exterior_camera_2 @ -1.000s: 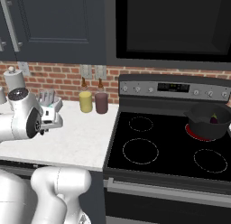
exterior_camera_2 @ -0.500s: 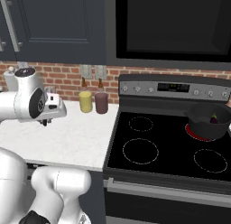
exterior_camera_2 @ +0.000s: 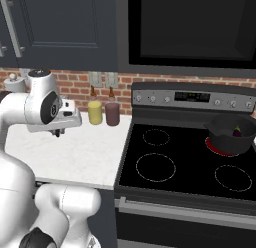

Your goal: Put the eggplant and sweet potato in the pot. Retrieve the spatula and lightly stir the vegetables in the pot.

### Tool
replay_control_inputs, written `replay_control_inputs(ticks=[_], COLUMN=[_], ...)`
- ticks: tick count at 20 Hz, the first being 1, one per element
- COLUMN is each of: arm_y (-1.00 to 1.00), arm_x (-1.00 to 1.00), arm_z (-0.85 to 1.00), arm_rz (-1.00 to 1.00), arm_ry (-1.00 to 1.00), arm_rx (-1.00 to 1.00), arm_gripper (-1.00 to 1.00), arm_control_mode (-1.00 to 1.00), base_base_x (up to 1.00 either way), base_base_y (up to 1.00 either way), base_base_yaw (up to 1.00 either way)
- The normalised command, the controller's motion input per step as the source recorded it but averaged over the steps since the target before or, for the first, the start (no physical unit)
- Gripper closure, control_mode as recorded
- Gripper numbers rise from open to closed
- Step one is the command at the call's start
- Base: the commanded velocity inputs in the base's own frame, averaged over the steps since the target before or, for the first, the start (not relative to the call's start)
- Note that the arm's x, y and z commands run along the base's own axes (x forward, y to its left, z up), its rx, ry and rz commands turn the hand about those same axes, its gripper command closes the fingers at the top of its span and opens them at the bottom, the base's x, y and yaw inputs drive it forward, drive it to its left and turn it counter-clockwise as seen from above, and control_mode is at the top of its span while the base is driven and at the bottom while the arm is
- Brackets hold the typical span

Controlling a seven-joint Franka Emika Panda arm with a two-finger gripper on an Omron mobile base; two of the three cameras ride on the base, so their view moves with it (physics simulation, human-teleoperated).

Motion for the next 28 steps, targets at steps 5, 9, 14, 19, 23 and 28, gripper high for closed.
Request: replay_control_inputs(ticks=[5,9,14,19,23,28], arm_y=[-0.37,-0.4,-0.32,-0.01,0.0,0.0], arm_x=[-0.06,-0.18,-0.07,0.0,0.0,0.0], arm_z=[0.04,0.06,0.0,0.0,0.0,0.0], arm_rz=[0.0,0.0,0.0,0.0,0.0,0.0], arm_ry=[0.0,0.0,0.0,0.0,0.0,0.0], arm_rx=[0.0,0.0,0.0,0.0,0.0,0.0], arm_gripper=[1.0,1.0,1.0,1.0,1.0,1.0], arm_control_mode=[-1.0,-1.0,-1.0,-1.0,1.0,1.0], base_base_x=[0.0,0.0,0.0,0.0,0.0,0.17], base_base_y=[0.0,0.0,0.0,0.0,0.0,-0.12], base_base_yaw=[0.0,0.0,0.0,0.0,0.0,0.0])
